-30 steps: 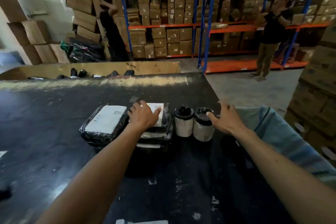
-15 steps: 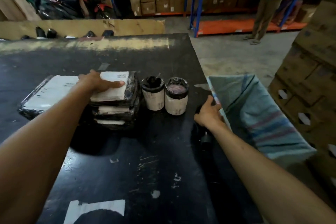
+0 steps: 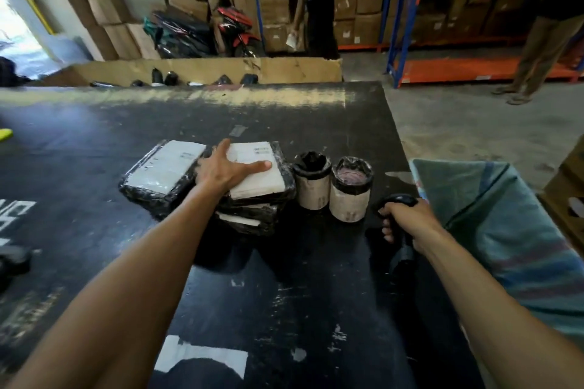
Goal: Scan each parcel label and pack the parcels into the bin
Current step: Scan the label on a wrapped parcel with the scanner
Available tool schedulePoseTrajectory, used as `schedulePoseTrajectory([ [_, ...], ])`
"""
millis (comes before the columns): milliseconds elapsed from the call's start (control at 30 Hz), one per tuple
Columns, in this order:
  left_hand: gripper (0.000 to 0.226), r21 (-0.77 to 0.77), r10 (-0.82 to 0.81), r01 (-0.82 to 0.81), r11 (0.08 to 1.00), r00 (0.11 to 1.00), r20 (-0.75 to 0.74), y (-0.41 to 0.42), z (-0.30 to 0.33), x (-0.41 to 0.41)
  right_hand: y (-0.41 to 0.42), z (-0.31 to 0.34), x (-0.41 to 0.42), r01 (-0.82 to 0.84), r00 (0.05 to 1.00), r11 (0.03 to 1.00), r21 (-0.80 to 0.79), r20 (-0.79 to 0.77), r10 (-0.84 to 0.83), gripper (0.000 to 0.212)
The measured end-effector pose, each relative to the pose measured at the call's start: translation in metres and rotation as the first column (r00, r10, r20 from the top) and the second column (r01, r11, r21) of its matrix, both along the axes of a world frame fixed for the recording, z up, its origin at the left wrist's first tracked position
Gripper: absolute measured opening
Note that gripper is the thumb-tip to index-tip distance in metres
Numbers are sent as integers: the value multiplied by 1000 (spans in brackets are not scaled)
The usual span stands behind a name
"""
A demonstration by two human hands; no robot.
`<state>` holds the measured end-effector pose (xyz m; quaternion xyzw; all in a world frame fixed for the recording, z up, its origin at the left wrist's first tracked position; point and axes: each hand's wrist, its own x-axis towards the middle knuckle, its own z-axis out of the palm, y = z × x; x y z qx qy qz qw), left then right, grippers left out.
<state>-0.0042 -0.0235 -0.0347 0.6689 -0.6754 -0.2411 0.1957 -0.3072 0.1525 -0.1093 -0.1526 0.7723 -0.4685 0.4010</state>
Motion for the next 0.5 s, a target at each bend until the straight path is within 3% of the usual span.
schedulePoseTrajectory([
  [133,113,-83,38,-48,995,992,-120,16,0,1,1,35,19,18,996,976,-218,-80,-36,6],
  [300,101,-277,4,-52,959,985,-173,35,0,4,5,71,64,-81,975,942,-325,-220,8,65],
  [500,99,-370,-68,-18,929,973,-219,56,-3,17,26,101,131,-289,930,873,-393,-331,159,65],
])
